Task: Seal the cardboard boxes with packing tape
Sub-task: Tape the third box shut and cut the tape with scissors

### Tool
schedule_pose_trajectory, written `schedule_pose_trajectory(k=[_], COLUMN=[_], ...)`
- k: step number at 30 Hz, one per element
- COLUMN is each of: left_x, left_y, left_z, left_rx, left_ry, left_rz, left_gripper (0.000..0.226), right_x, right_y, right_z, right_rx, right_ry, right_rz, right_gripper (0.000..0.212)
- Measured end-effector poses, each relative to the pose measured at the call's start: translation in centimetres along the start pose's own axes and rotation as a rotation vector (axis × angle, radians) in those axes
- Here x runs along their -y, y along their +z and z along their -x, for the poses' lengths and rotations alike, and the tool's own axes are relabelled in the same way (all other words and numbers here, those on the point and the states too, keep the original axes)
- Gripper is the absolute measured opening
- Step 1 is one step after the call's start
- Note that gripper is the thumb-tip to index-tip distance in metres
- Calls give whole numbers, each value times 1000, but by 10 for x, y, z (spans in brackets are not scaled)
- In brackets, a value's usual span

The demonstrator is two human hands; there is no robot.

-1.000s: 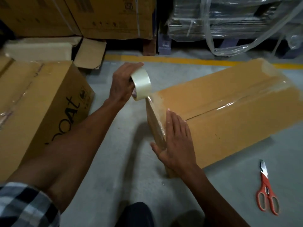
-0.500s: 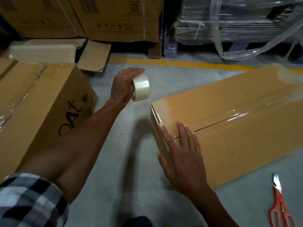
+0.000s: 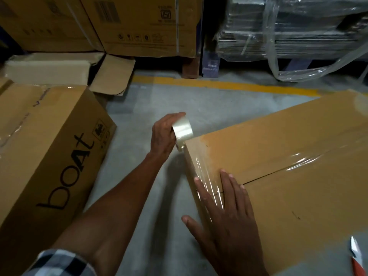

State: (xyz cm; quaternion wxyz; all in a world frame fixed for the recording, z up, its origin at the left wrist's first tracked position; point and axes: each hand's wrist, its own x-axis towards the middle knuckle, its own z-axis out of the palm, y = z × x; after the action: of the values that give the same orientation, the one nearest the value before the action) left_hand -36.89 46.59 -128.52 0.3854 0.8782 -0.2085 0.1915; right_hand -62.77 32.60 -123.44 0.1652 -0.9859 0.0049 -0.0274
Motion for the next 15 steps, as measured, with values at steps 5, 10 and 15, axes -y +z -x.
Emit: schedule_pose_trajectory(k=[5, 10, 15], left_x=[-2, -8, -2], left_y=[16, 16, 16], left_z=[12, 14, 16], left_rx=[-36, -51, -47], left_ry=[-95, -116, -69], left_rz=[36, 62, 12], left_gripper=[39, 43, 31], right_x=[-1, 12, 24], right_y=[4, 3, 9], right_z=[-3, -28, -119], right_rx=[-28, 0, 145], right_ry=[-9, 16, -117], right_rz=[53, 52, 168], right_gripper=[82, 88, 83])
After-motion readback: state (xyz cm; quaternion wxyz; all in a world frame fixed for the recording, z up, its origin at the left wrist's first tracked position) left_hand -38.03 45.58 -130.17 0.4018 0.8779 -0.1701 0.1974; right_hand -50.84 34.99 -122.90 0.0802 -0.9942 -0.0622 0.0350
